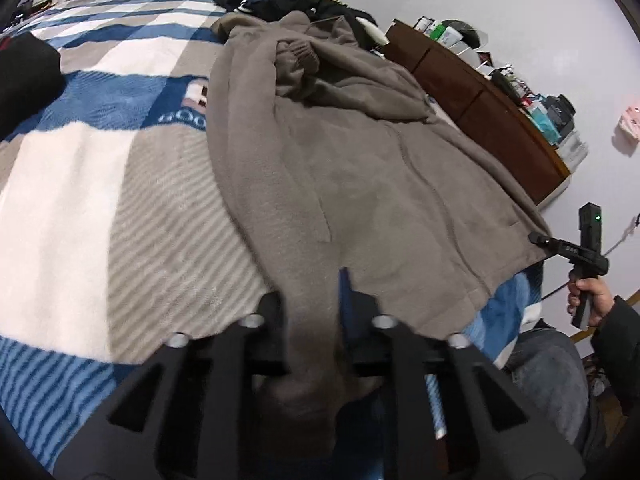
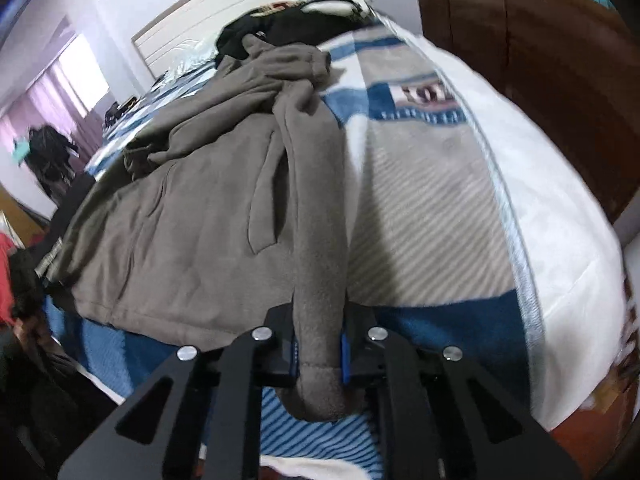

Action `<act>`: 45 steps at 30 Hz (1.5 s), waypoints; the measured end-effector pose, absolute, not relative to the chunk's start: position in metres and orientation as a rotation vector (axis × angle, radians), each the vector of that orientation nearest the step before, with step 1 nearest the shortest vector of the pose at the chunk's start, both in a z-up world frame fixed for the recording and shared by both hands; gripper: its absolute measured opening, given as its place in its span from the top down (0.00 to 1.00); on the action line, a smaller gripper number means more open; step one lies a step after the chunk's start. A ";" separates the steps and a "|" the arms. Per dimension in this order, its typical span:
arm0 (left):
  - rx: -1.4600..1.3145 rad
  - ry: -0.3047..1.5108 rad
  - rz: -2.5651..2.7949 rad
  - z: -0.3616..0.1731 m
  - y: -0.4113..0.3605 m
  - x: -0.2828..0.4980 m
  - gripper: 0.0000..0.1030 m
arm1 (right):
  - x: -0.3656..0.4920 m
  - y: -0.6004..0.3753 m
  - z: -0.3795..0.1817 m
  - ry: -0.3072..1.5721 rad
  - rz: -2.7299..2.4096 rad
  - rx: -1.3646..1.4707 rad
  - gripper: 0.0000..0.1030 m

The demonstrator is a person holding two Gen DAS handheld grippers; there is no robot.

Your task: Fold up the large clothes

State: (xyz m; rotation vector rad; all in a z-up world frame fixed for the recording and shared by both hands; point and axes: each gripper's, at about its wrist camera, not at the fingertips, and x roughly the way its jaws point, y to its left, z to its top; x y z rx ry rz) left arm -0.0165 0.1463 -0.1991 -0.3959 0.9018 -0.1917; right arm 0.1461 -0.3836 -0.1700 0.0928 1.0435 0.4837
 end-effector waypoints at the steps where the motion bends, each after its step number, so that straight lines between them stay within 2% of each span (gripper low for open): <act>1: -0.400 0.918 -0.187 -0.203 0.143 -0.013 0.56 | 0.150 -0.380 -0.176 1.079 0.466 0.075 0.68; 2: -0.389 0.935 -0.181 -0.206 0.139 -0.010 0.56 | 0.152 -0.377 -0.179 1.100 0.460 0.065 0.68; 3: -0.365 0.936 -0.172 -0.204 0.135 -0.008 0.61 | 0.152 -0.373 -0.180 1.111 0.451 0.053 0.69; 4: -0.352 0.934 -0.160 -0.203 0.134 -0.008 0.82 | 0.151 -0.371 -0.179 1.109 0.449 0.049 0.77; 5: -0.367 0.930 -0.158 -0.200 0.136 -0.010 0.86 | 0.148 -0.372 -0.175 1.100 0.444 0.061 0.85; 8: -0.446 0.894 -0.195 -0.188 0.145 -0.015 0.89 | 0.139 -0.379 -0.163 1.054 0.448 0.108 0.88; 22: -0.496 0.766 -0.260 -0.119 0.151 -0.061 0.93 | 0.091 -0.368 -0.073 0.896 0.639 0.165 0.90; 28: -0.512 0.745 -0.291 -0.091 0.153 -0.100 0.93 | 0.057 -0.400 -0.067 0.891 0.684 0.296 0.90; 36: -0.529 0.725 -0.308 -0.080 0.149 -0.186 0.93 | -0.022 -0.442 -0.075 0.901 0.745 0.393 0.90; 45: -0.655 0.673 -0.298 -0.065 0.152 -0.267 0.92 | -0.096 -0.470 -0.050 0.848 0.832 0.636 0.90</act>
